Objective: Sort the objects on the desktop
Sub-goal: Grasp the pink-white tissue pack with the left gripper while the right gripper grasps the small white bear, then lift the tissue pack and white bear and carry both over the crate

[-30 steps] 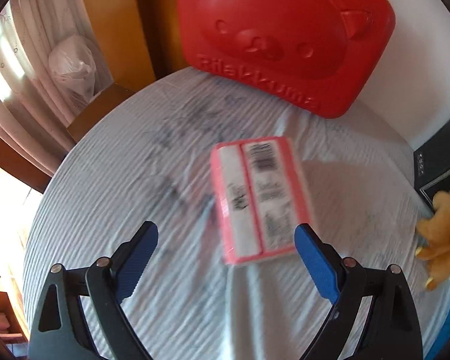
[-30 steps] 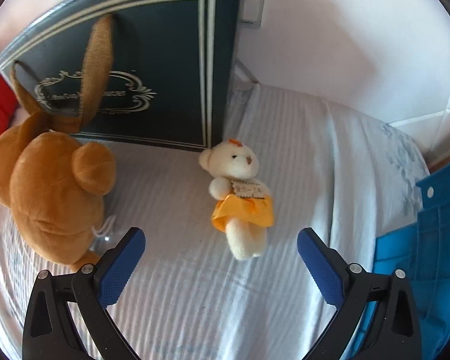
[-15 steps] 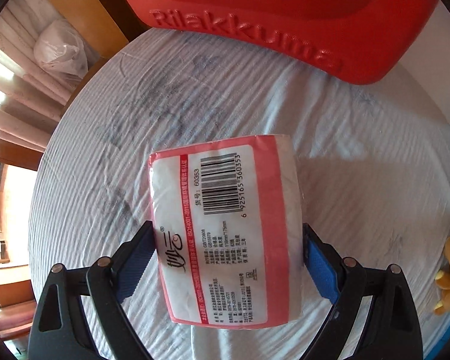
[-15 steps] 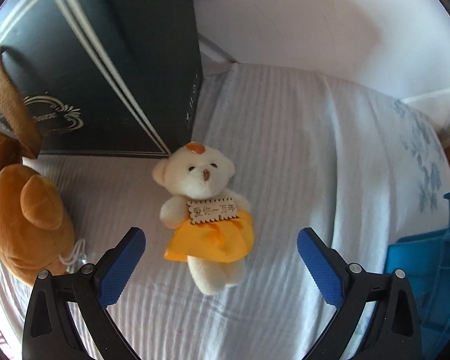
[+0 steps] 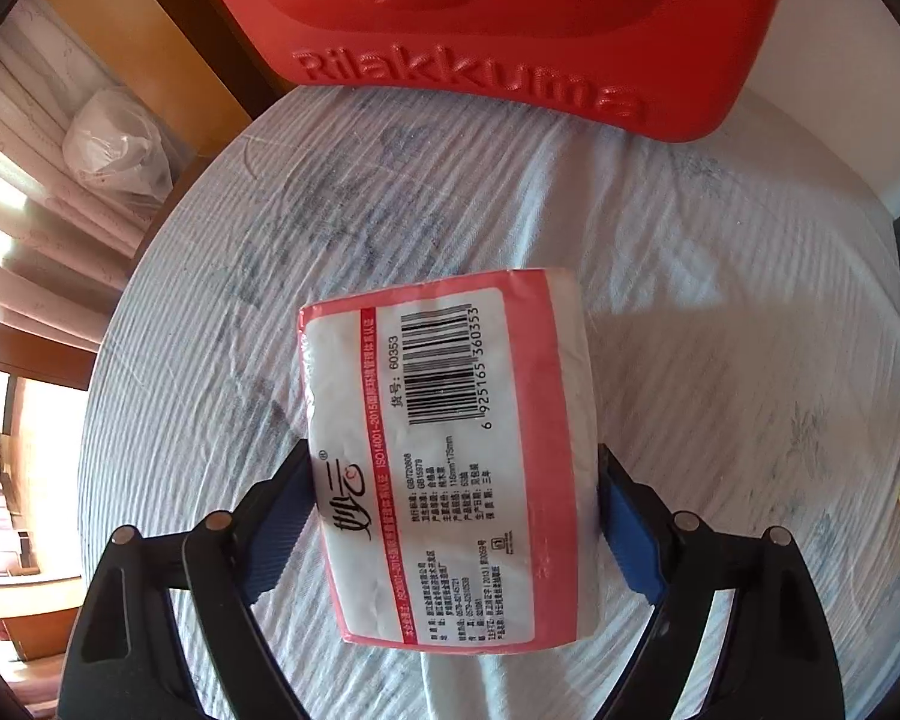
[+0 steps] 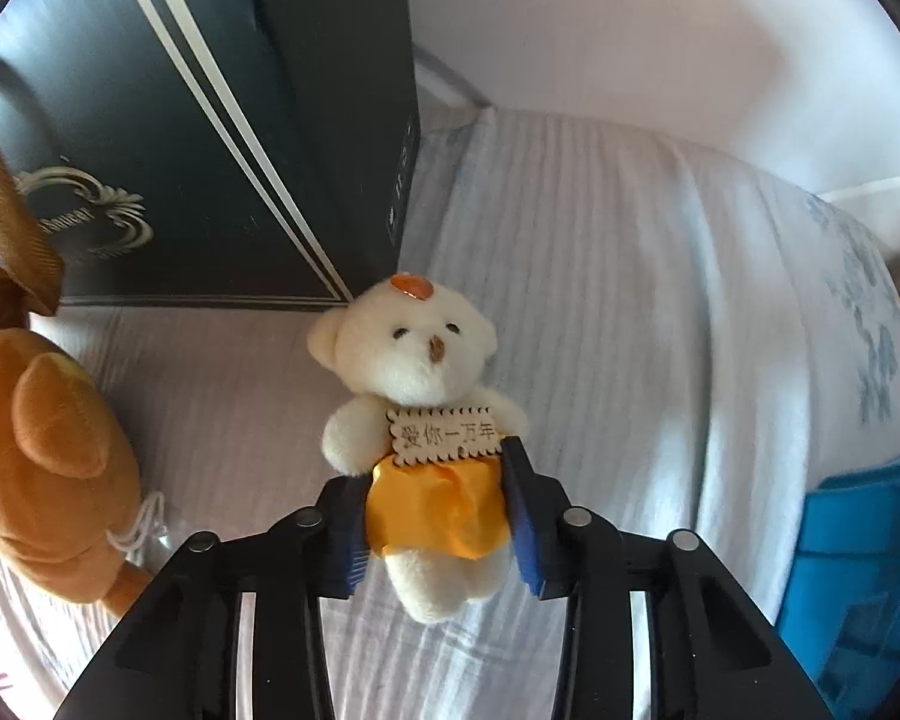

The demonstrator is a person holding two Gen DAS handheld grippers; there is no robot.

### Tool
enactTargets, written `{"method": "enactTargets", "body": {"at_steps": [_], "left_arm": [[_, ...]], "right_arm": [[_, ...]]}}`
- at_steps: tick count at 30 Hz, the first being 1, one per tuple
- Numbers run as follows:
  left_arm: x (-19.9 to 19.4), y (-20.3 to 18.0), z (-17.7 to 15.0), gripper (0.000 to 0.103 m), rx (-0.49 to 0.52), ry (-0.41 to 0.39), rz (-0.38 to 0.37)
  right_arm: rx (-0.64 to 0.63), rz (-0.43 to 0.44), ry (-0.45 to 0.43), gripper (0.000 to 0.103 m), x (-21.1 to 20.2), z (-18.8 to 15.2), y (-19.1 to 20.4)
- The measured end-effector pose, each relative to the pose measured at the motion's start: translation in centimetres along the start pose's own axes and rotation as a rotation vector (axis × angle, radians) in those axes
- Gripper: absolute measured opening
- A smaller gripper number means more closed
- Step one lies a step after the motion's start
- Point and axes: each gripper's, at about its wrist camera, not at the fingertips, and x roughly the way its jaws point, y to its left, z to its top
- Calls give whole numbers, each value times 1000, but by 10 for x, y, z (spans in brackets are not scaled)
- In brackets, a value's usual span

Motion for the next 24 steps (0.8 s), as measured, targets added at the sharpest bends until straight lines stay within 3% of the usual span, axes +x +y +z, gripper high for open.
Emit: {"method": "enactTargets", "body": {"at_steps": [6, 12, 13, 17, 24], "left_arm": [[-32, 12, -24, 87, 20, -96, -19], [-90, 27, -83, 87, 33, -281, -64], [-102, 28, -95, 87, 32, -318, -62], [-146, 32, -146, 87, 54, -469, -47], [-204, 45, -213, 87, 33, -592, -146]], "right_arm": [[75, 38, -95, 37, -48, -27, -13], [76, 7, -230, 37, -114, -81, 6], [77, 5, -251, 37, -125, -75, 17], [71, 0, -384, 37, -187, -123, 35], [61, 6, -530, 37, -266, -201, 60]]}}
